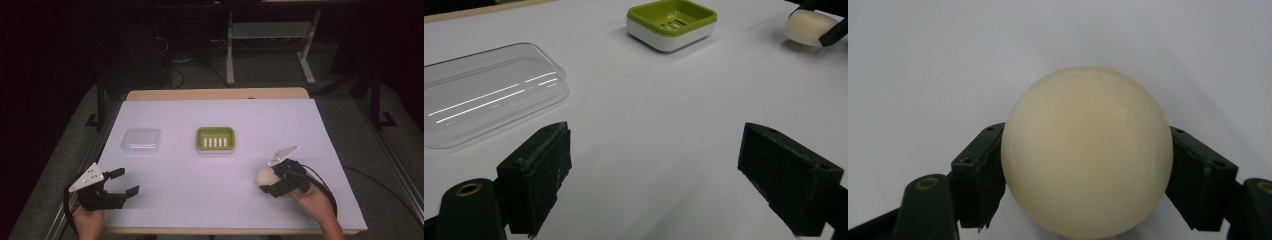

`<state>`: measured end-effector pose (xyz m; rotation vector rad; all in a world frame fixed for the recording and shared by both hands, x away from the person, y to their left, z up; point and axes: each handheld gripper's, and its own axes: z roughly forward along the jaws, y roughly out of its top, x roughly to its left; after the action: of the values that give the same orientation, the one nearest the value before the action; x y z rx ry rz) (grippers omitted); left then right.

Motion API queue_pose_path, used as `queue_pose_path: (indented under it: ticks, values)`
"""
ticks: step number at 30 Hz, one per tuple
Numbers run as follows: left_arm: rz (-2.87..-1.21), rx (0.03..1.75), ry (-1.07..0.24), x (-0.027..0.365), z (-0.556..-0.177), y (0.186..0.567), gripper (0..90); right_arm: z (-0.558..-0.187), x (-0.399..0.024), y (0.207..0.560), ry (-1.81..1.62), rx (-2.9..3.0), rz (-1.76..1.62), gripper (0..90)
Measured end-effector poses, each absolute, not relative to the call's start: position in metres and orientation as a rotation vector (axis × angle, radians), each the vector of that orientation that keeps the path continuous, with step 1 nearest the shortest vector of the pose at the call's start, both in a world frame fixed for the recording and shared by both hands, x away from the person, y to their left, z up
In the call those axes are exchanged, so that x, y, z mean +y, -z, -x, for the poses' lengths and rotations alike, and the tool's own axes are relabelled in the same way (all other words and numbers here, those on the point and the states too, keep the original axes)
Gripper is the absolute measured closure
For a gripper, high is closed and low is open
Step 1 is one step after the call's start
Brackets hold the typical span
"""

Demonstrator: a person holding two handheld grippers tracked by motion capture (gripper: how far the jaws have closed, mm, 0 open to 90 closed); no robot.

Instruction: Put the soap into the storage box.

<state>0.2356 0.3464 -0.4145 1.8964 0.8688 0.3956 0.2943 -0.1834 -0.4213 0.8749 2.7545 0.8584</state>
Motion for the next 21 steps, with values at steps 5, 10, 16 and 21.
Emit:
queue_pose_path:
  ticks: [5, 10, 16, 21]
  values:
    - [-1.905, 0.863, -0.397, 0.346, -0.235, 0.414, 13.3, -0.301, -0.179, 0.418, -0.860, 2.764, -0.847, 24.2]
    - [-1.899, 0.868, -0.396, 0.346, -0.235, 0.414, 13.2, -0.307, -0.177, 0.415, -0.879, 2.772, -0.850, 24.3]
    - [-1.896, 0.867, -0.397, 0.347, -0.235, 0.414, 13.3, -0.313, -0.174, 0.411, -0.893, 2.782, -0.851, 24.3]
    - [-1.894, 0.867, -0.396, 0.347, -0.235, 0.414, 13.2, -0.317, -0.172, 0.407, -0.906, 2.786, -0.850, 24.2]
